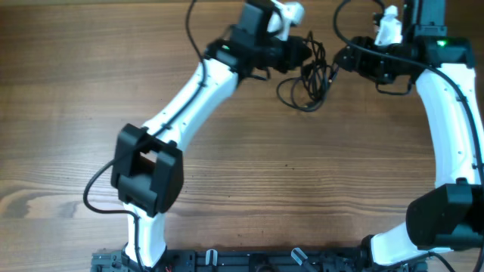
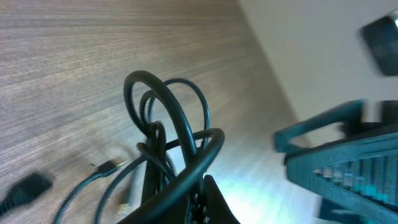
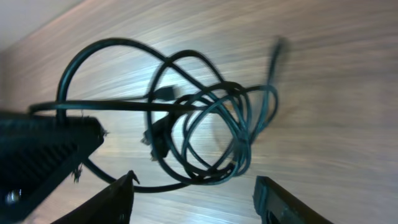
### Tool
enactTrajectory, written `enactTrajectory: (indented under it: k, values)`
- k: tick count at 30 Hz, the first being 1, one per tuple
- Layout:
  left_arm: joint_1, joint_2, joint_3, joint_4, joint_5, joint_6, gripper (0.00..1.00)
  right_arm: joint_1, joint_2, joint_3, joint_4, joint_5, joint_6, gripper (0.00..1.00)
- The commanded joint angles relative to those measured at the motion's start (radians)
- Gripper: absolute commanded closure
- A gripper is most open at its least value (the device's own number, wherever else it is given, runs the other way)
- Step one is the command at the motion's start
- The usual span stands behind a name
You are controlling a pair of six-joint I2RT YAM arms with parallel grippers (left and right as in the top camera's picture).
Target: Untangle cables
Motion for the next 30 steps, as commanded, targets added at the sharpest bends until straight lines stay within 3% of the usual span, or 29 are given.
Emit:
enactTrajectory:
  k: [1, 9, 19, 24, 28, 30]
  values:
    - [0.066, -0.023, 0.003, 0.006, 0.296, -0.076, 0.96, 0.032, 0.026, 0.006, 0.041, -0.125, -0.018, 0.38]
    - [0.142, -0.023, 0.003, 0.173, 0.584, -0.24, 0.96, 0.089, 0.076, 0.006, 0.075, -0.134, 0.014, 0.4]
    - [0.146, -0.023, 0.003, 0.212, 0.601, -0.339, 0.96, 0.11, 0.096, 0.006, 0.171, -0.174, 0.085, 0.41]
    - [0.146, -0.023, 0.003, 0.298, 0.608, -0.428, 0.96, 0.122, 0.121, 0.006, 0.167, -0.154, 0.111, 0.55]
    - [0.148, -0.023, 0.003, 0.374, 0.606, -0.495, 0.96, 0.133, 0.153, 0.006, 0.142, 0.019, 0.209, 0.95]
    - [0.161, -0.023, 0.003, 0.377, 0.587, -0.494, 0.96, 0.12, 0.153, 0.006, 0.135, 0.083, 0.23, 0.96]
